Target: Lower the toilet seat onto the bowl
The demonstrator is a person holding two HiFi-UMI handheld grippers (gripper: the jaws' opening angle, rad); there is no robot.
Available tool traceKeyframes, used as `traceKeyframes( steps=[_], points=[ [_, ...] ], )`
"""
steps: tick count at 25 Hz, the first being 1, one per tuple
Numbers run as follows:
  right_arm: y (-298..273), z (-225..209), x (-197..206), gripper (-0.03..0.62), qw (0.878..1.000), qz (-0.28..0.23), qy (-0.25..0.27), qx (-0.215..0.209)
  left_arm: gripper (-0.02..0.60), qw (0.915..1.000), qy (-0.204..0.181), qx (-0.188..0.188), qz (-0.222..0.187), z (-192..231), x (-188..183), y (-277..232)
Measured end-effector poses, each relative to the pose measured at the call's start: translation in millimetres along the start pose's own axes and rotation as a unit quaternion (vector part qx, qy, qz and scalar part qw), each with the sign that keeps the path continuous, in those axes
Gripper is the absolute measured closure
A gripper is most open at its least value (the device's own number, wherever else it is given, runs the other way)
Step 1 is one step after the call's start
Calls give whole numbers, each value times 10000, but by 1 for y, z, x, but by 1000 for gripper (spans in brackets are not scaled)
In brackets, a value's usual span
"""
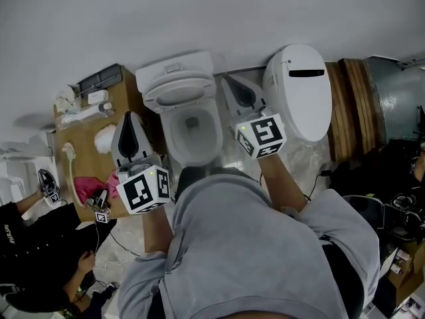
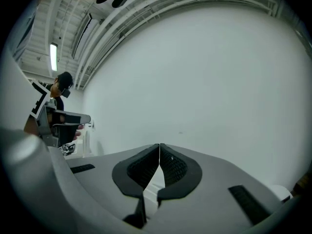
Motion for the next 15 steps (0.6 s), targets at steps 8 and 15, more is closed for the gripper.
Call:
traceKeyframes(
  steps=[8, 15],
  points=[
    [-39, 10, 18, 594, 9987, 424, 242, -156, 581, 9996, 23, 245, 105, 21, 12, -29],
    [-70, 16, 46, 592, 9964, 756, 315, -203, 581, 9991, 25, 384, 201, 39, 29, -50]
  ],
)
Point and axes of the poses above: the fingertips, and each gripper's own axes: y backward along the fingers, z to its left, x out of its underside, the point moved 9 cm from there along y, backward along the fingers, and after that the axes turned 4 degrees about -y, right-handed, at the moved point
